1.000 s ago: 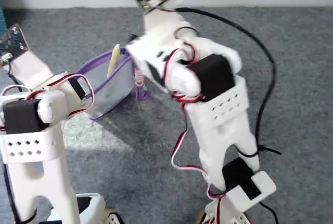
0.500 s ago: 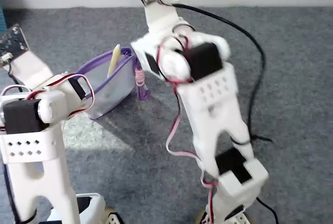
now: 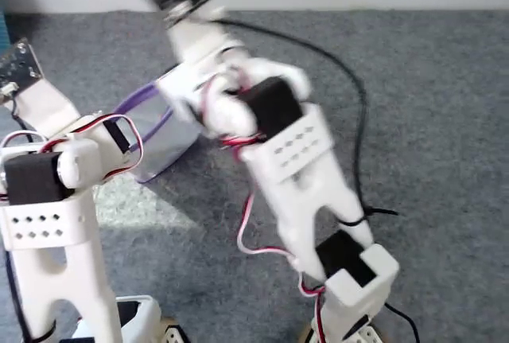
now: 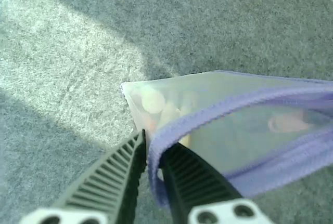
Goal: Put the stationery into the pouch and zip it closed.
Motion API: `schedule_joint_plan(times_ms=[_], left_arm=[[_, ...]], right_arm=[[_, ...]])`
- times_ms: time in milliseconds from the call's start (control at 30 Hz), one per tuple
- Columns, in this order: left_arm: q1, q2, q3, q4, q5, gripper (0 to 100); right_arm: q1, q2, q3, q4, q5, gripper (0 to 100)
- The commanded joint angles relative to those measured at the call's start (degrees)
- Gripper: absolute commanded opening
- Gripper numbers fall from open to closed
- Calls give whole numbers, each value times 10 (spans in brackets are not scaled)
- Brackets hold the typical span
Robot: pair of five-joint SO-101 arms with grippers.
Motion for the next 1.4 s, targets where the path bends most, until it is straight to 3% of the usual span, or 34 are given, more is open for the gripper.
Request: schedule_joint_plan(times_ms=[0,100,233,533,667,867,1167,1367], left_arm=[[1,11,-3,13,4,13],[1,11,-3,13,4,13],[1,11,-3,14,4,13],[-3,11,-3,14,4,13],[-3,11,-3,14,4,13],[-2,11,-4,11,3,13],[0,16,-4,-6,3,13],[-1,16,-4,-15,3,13]], right_arm=[[55,-35,-7,7,-11,13],[88,-33,-3,38,-8,18],[110,-19,22,175,4,20],[116,-131,198,176,16,22],[108,-193,339,165,12,107],[103,-259,512,-29,13,243],[15,-313,709,-313,15,206],[16,-318,761,-442,17,195]])
